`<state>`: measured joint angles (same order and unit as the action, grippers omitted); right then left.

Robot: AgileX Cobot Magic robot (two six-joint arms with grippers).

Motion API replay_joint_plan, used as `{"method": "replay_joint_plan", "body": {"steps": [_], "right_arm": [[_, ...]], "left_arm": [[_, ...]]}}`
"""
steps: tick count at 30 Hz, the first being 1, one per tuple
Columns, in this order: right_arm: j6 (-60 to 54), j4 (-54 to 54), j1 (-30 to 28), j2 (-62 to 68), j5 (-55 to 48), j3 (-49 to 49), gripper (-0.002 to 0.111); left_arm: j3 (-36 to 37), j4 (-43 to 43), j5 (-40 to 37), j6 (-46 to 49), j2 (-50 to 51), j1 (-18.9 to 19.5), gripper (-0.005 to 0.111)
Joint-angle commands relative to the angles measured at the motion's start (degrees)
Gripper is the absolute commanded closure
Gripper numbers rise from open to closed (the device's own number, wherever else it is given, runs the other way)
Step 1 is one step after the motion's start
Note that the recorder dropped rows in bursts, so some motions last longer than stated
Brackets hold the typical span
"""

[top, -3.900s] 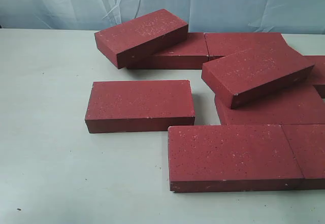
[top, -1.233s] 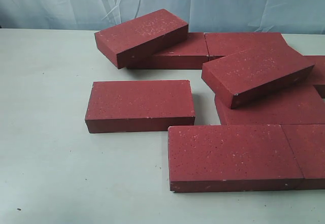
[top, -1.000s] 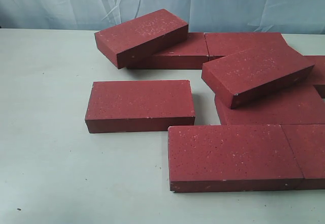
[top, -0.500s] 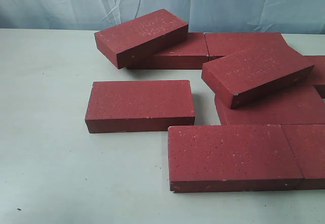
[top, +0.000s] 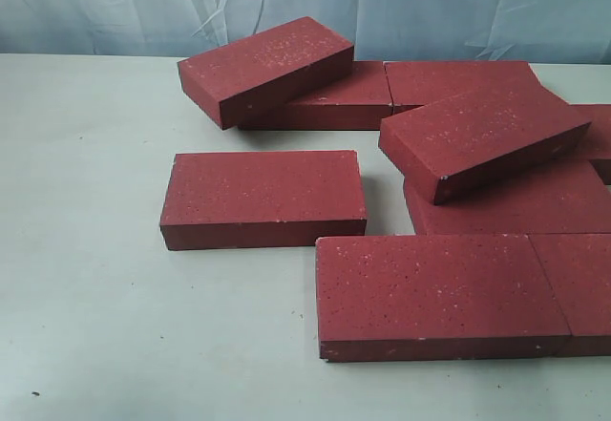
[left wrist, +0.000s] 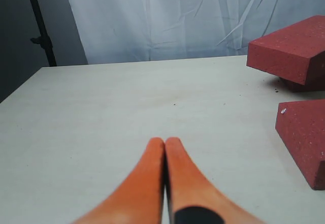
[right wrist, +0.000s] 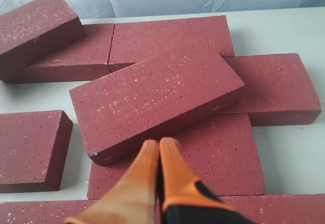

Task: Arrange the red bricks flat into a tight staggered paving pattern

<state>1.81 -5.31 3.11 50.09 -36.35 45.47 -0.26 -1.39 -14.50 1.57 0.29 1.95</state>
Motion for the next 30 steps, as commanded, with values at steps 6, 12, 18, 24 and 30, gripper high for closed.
{"method": "replay_joint_plan", "body": {"steps": [6, 12, 18, 24, 30], "right_arm": [[-0.5, -0.8, -0.2, 1.7, 1.5, 0.5, 0.109], [-0.5, -0.8, -0.2, 4.5, 3.9, 0.5, 0.109], [-0.5, -0.8, -0.2, 13.7, 4.7, 4.9, 0.109], [-0.5, -0.2, -0.2, 25.6, 3.3, 12.8, 0.109], [-1.0, 1.1, -0.5, 36.1, -1.8, 21.5, 0.109]], "left_arm": [[0.3, 0.1, 0.8, -0.1, -0.3, 0.3, 0.107], [0.3, 0.1, 0.8, -0.1, -0.3, 0.3, 0.107], [0.3, 0.1, 0.8, -0.1, -0.3, 0.3, 0.107], [0.3, 0.1, 0.8, -0.1, -0.3, 0.3, 0.107], [0.3, 0.1, 0.8, -0.1, -0.3, 0.3, 0.107]]}}
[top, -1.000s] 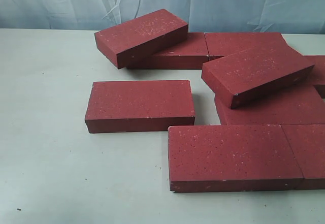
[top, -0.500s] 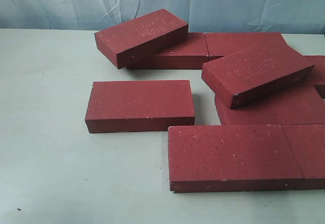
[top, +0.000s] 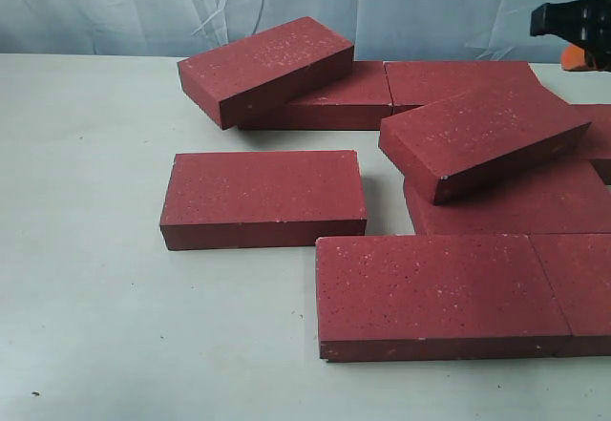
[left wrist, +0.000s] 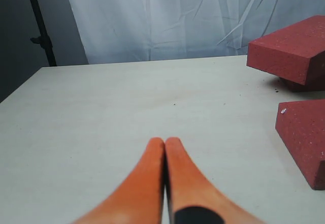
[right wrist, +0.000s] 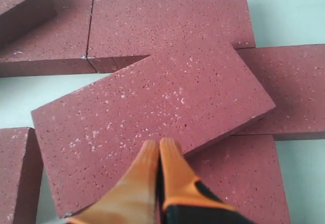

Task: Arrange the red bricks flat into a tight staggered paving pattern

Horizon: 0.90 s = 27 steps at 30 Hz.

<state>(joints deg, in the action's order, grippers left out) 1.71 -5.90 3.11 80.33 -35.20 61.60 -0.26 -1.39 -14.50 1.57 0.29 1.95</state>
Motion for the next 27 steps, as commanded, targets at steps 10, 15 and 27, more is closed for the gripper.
{"method": "replay_joint_plan", "body": {"steps": [10, 15, 27], "right_arm": [[-3.2, 1.3, -5.9, 22.3, -7.8, 20.5, 0.109], [-3.4, 0.9, -9.9, 28.9, -7.8, 26.6, 0.109], [-6.3, 0.4, -13.9, 41.9, -8.5, 38.2, 0.109]], "left_arm": [[0.3, 0.1, 0.8, -0.1, -0.3, 0.3, 0.107], [0.3, 0.1, 0.8, -0.1, -0.3, 0.3, 0.107], [0.3, 0.1, 0.8, -0.1, -0.3, 0.3, 0.107]]}}
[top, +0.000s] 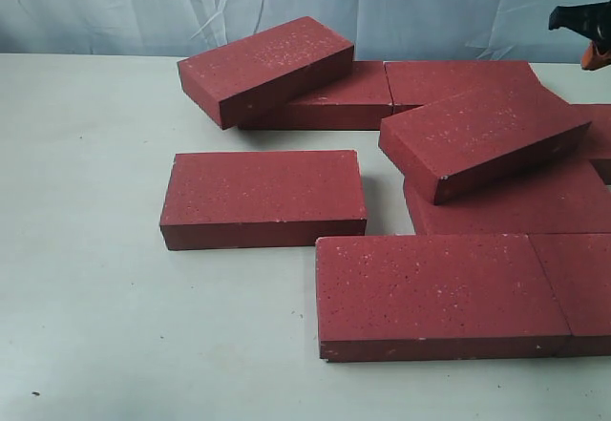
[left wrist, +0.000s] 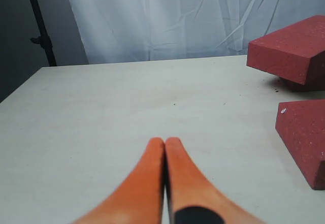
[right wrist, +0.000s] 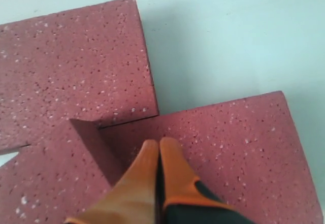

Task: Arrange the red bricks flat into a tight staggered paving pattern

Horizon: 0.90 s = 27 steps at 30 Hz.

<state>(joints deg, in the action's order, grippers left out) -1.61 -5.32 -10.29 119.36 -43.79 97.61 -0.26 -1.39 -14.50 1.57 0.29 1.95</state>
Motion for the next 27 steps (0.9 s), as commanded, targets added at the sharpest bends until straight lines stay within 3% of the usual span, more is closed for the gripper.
{"method": "replay_joint_plan", "body": {"steps": [1, 7, 15, 27], "right_arm": [[-3.5, -0.2, -0.5, 3.6, 0.0, 2.8, 0.109], [-6.5, -0.7, -0.5, 8.3, -2.1, 6.4, 0.109], [-20.7, -13.6, -0.4, 9.4, -6.0, 6.8, 0.109], [-20.8, -16.4, 4.0, 8.7, -16.2, 6.8, 0.109]], "left_arm": [[0.3, 0.1, 0.8, -0.1, -0.3, 0.3, 0.107], [0.3, 0.1, 0.8, -0.1, -0.3, 0.3, 0.107], [0.3, 0.1, 0.8, -0.1, -0.3, 0.3, 0.107], [0.3, 0.1, 0.8, -0.1, -0.3, 0.3, 0.107]]}}
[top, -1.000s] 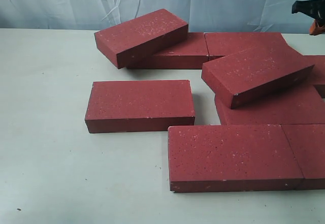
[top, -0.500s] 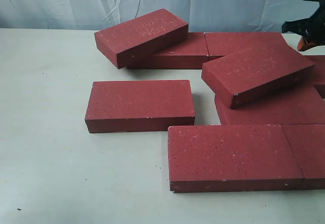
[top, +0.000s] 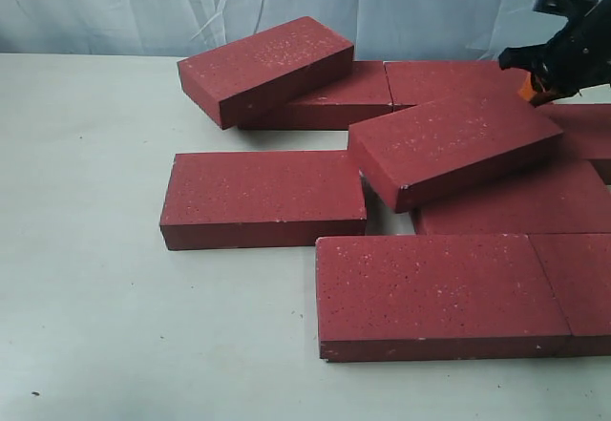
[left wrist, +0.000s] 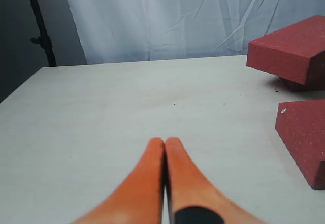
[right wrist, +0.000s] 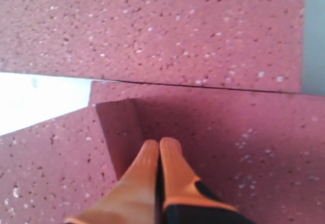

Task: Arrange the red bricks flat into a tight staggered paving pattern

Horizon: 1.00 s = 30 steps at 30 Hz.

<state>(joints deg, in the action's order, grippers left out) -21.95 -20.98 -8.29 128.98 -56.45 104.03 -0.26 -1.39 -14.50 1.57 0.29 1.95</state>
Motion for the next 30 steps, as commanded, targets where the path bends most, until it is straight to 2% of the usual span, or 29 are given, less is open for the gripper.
{"method": "replay_joint_plan", "body": {"steps": [1, 16, 30], "right_arm": [[-0.5, -0.7, 2.6, -1.0, -4.5, 0.4, 0.109], [0.8, -1.6, 11.5, -2.8, -11.6, 0.3, 0.109], [2.7, -1.6, 23.9, -2.8, -12.7, 0.3, 0.109]], "left_arm": [[0.3, 0.1, 0.8, -0.1, -0.3, 0.3, 0.107], [0.3, 0.1, 0.8, -0.1, -0.3, 0.3, 0.107], [0.3, 0.1, 0.8, -0.1, -0.3, 0.3, 0.107]]}}
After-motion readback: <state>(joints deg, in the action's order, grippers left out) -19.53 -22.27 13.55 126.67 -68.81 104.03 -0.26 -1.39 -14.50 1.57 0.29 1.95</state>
